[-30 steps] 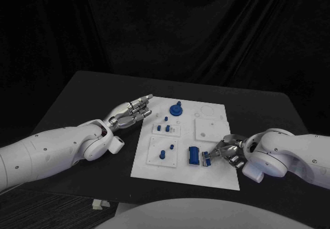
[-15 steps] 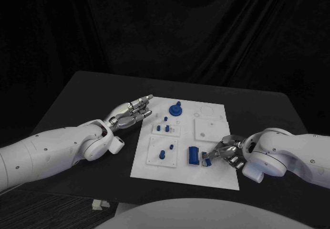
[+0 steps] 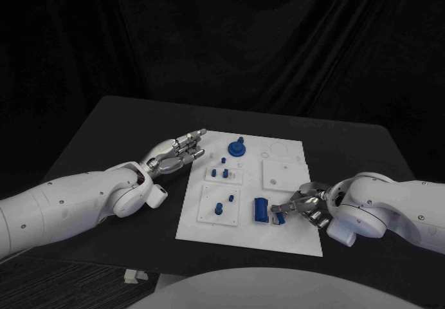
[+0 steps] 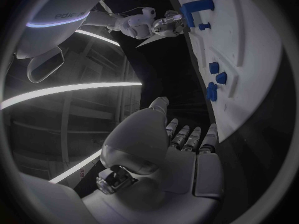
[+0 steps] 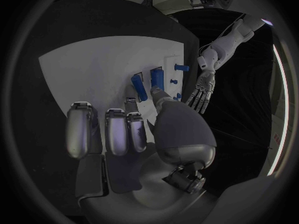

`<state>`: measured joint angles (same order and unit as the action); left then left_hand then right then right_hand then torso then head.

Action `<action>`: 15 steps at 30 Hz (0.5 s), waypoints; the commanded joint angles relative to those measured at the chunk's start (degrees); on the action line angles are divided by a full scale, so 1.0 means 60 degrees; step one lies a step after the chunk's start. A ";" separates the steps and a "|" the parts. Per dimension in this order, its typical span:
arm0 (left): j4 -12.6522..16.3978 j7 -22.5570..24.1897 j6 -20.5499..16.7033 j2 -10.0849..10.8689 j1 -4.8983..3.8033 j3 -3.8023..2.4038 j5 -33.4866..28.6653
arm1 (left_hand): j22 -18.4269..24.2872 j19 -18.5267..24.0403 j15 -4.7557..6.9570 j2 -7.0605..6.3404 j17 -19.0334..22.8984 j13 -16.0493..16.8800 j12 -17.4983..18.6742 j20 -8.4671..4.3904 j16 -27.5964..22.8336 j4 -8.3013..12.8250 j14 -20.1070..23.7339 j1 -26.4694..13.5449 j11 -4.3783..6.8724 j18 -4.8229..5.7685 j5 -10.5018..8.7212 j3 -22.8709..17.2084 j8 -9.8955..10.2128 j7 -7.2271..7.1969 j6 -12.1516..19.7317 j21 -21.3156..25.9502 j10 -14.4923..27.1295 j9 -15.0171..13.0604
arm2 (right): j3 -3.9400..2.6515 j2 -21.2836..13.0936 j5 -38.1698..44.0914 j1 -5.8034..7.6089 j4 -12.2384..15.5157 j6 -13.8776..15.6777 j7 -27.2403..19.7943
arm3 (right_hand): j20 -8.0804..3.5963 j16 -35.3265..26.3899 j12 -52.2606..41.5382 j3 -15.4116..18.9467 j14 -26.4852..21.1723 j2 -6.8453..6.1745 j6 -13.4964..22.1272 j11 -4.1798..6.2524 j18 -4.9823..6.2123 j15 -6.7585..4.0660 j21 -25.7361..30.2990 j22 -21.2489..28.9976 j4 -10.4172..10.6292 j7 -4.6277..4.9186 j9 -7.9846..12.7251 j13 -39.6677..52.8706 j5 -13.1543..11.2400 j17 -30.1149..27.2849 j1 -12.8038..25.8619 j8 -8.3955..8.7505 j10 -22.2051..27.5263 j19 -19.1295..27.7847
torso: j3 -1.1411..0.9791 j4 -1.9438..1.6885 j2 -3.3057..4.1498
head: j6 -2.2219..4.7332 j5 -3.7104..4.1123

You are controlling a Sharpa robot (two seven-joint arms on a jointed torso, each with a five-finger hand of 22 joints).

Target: Assemble the parts on the task board

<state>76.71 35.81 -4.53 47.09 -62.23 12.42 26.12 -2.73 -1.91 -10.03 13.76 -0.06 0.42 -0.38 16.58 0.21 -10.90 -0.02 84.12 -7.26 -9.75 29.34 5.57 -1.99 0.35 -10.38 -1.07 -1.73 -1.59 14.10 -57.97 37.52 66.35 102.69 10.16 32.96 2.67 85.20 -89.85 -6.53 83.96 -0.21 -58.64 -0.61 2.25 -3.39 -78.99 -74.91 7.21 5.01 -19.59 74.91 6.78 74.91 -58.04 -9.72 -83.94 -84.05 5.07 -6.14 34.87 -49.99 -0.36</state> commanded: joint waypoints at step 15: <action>0.0007 0.0058 0.0127 -0.0013 0.0030 -0.0009 -0.0054 | -0.0021 -0.0018 0.0036 0.0016 0.0010 0.0018 -0.0022 0.0025 -0.0035 0.0025 0.0004 0.0070 -0.0062 -0.0055 0.0071 -0.0056 -0.0067 0.0108 -0.0002 -0.0057 -0.0035 -0.0010 | 0.0002 -0.0094 0.0458 0.0009 0.0049 -0.0305 0.0137 | -0.0177 0.0009 -0.0025 0.1025 0.0622 0.0308 -0.0401 0.0303 0.0084 -0.0236 0.0016 -0.1909 0.1277 -0.0349 -0.0844 0.2515 -0.0237 0.0324 0.0786 -0.1104 -0.1010 -0.0269 | 0.0000 -0.0001 0.0000 | -0.0002 -0.0020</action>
<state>76.67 35.62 -4.39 47.11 -62.15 12.42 26.12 -2.80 -1.91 -10.03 13.76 -0.05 0.46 -0.38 16.58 0.21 -10.90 -0.02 84.12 -7.26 -9.75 29.57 5.57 -2.21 0.73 -10.35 -1.07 -1.72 -1.58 14.11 -58.45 39.09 66.35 102.84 9.59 32.95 2.06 85.20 -89.85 -0.56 83.99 1.22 -60.91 0.73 2.25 -4.36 -78.99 -74.90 14.78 3.37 -24.41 74.91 5.25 74.91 -53.36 -16.10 -84.04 -84.05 5.08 -6.12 34.87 -49.99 -0.44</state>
